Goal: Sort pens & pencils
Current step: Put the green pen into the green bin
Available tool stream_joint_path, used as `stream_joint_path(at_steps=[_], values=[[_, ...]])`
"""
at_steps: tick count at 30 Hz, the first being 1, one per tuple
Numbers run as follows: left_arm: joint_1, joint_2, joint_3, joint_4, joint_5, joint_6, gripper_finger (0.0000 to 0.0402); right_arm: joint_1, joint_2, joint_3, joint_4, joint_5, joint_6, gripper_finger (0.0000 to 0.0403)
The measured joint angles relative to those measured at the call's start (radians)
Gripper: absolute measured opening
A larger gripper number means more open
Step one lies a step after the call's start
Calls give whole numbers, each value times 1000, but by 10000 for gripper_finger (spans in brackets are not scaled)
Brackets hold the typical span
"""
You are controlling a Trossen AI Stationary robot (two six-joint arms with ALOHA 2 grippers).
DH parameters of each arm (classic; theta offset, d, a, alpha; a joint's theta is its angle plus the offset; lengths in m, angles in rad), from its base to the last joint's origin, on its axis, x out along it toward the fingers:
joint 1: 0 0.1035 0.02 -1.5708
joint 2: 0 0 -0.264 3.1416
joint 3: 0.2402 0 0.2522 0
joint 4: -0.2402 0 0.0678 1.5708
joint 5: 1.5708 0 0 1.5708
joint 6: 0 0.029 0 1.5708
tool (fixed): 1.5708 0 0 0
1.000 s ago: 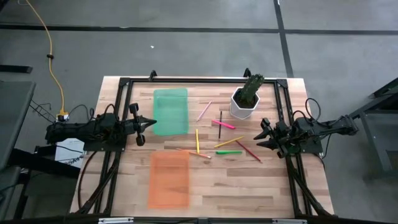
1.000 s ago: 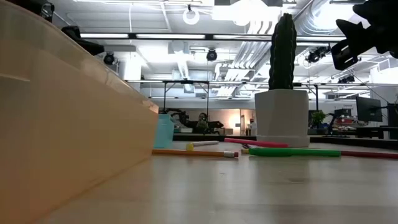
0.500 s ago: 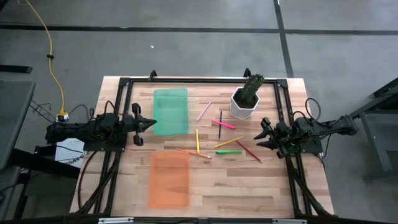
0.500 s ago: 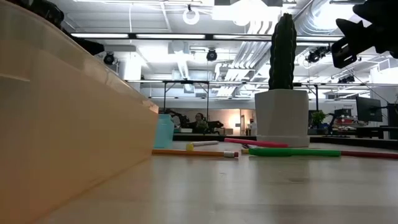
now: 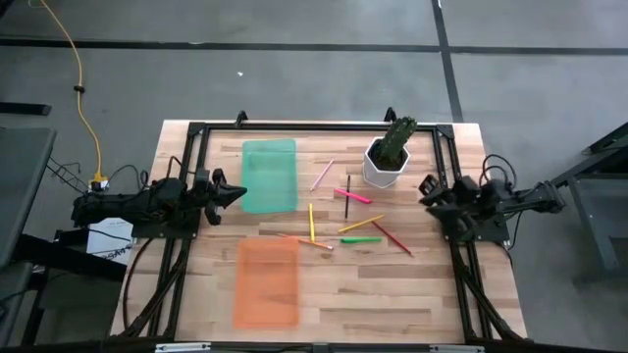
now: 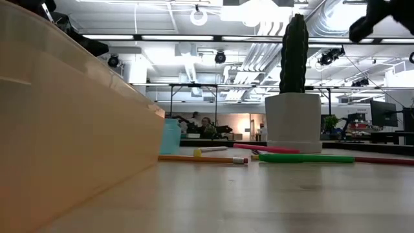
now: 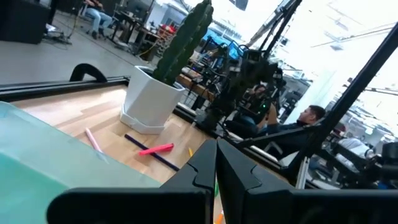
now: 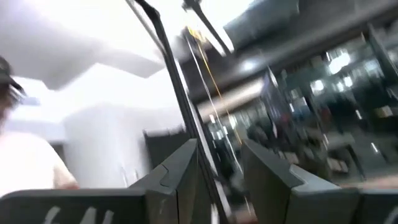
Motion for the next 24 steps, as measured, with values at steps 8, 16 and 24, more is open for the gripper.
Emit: stream_joint_path(at_steps=[8,16,24], values=[[0,0,0,98,-28,-16,1,0,0,0,191,0,18,117],[0,0,0,273,-104,-12,1,0,0,0,315,-2,-13,117],[0,0,0,287,-113,-12,1,0,0,0,325,-2,-35,117]])
